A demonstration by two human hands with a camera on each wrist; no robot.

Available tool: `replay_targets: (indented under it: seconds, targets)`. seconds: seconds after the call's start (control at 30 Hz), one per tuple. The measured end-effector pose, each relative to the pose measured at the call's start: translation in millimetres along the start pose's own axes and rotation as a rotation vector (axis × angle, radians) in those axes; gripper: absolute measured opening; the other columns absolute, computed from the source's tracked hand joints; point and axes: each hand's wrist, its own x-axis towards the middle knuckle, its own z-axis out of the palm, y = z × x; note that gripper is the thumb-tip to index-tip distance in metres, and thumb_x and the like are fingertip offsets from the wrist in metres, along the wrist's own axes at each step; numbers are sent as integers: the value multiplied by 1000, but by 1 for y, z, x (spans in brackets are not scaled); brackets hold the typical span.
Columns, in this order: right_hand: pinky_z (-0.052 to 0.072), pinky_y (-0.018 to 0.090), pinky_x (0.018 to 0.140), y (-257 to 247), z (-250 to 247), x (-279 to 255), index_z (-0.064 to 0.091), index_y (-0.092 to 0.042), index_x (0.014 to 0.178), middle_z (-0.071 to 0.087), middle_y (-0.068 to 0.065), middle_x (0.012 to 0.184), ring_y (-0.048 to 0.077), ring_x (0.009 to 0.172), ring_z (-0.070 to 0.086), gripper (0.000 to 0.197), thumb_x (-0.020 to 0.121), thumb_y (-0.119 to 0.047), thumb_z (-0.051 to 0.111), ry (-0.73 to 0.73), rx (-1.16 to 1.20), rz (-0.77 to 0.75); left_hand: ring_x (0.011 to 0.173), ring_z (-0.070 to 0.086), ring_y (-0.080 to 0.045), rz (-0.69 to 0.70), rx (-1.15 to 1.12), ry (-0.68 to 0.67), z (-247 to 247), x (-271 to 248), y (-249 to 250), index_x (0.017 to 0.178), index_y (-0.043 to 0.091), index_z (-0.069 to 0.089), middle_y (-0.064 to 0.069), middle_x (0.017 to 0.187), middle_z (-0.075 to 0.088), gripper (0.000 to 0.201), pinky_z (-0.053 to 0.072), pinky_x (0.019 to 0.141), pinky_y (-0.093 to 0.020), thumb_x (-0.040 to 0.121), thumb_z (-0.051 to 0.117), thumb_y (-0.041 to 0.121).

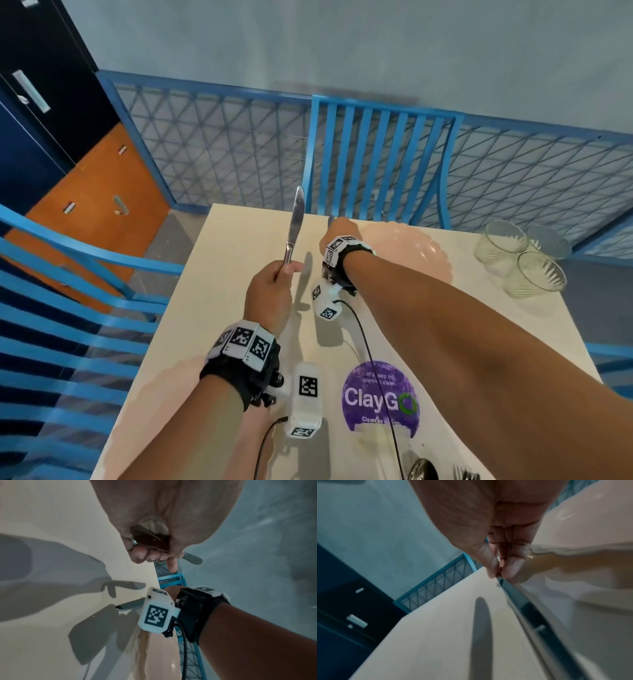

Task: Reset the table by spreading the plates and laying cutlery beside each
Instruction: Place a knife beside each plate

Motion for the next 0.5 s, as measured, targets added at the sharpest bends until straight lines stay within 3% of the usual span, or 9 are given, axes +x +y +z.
replay_targets:
  seconds: [0.1, 0.2, 0.27, 0.43, 0.5]
  targets:
    - [56, 31, 88, -3, 8, 5, 63, -2, 117, 66, 12, 115, 29, 106, 66, 25, 93, -8, 58, 31, -21, -14, 49, 31, -16, -7, -14, 3, -1, 1, -2, 95, 24, 75, 4, 56, 34, 33, 36, 42, -18, 105, 44, 22]
    - [47, 29, 71, -8, 13, 11, 63, -4, 115, 64, 8, 98, 27, 85, 60, 24, 93, -7, 56, 51, -41, -8, 49, 30, -16, -4, -37, 2, -2, 2, -3, 99, 18, 76, 0, 60, 33, 32, 36, 38, -14, 105, 44, 19]
    - [45, 28, 69, -9, 14, 11, 65, -5, 113, 66, 10, 102, 26, 79, 54, 23, 91, -5, 58, 64, -54, -8, 50, 29, -16, -15, -55, -3, -1, 3, -2, 101, 16, 76, -2, 61, 31, 32, 36, 37, -13, 106, 44, 19]
    - [45, 28, 68, -9, 14, 11, 65, -8, 111, 66, 9, 107, 27, 84, 59, 22, 90, -6, 60, 57, -102, -37, 39, 28, -7, -13, -51, -13, -3, 0, 3, 104, 14, 74, -3, 59, 29, 31, 37, 37, -10, 106, 44, 18]
    - [45, 28, 68, -9, 14, 13, 66, -8, 109, 65, 8, 103, 28, 86, 61, 19, 91, -5, 59, 54, -94, -38, 42, 29, -9, -8, -44, -11, -4, 0, 4, 104, 15, 74, -4, 61, 29, 31, 37, 37, -11, 106, 44, 18]
